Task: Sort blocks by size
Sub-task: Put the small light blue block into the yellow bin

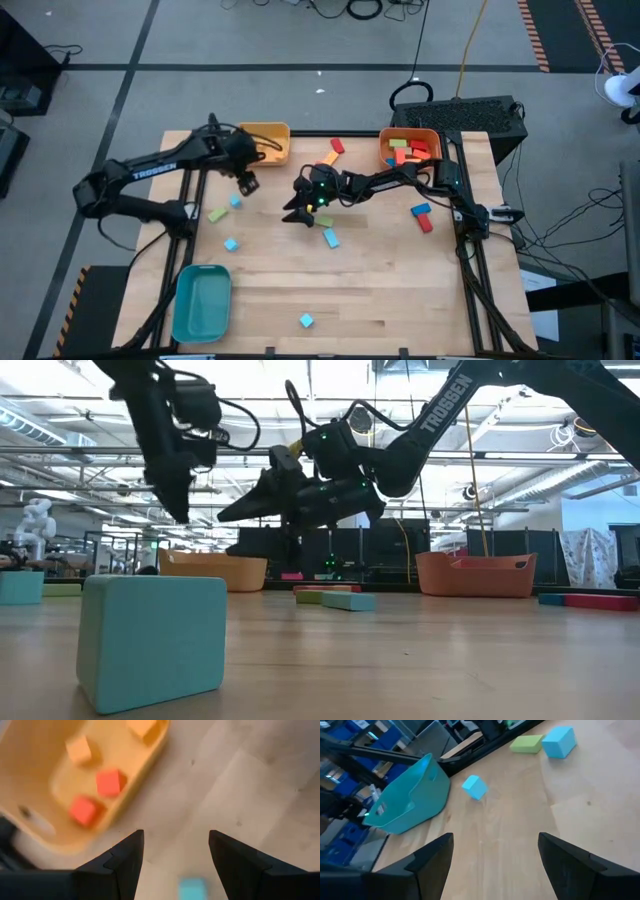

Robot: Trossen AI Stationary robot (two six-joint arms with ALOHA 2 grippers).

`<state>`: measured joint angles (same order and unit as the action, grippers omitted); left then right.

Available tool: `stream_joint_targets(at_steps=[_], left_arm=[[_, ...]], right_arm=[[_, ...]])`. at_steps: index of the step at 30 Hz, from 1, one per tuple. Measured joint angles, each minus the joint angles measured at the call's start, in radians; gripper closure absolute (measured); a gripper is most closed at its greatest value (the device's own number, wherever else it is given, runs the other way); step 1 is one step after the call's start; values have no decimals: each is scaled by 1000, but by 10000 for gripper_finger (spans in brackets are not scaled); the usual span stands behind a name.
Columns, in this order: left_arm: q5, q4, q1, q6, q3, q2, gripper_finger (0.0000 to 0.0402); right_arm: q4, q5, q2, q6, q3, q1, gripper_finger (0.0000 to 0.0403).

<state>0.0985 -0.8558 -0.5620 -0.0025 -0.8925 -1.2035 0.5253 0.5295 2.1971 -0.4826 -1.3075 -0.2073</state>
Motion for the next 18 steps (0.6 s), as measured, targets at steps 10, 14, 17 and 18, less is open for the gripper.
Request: stream_joint_targets(at_steps=[10, 14, 17, 18], left_arm=[[0, -244, 121, -277, -1, 11, 175], [-1, -247, 142, -281, -1, 11, 173], [-6, -228, 144, -288, 23, 11, 155], [-18, -220, 143, -296, 37, 11, 144]], right_arm=[[1, 28, 0, -1, 0, 8, 126], [-2, 28, 0, 4, 0, 16, 126], [-5, 28, 0, 4, 0, 20, 126], [-4, 29, 0, 4, 0, 22, 126]])
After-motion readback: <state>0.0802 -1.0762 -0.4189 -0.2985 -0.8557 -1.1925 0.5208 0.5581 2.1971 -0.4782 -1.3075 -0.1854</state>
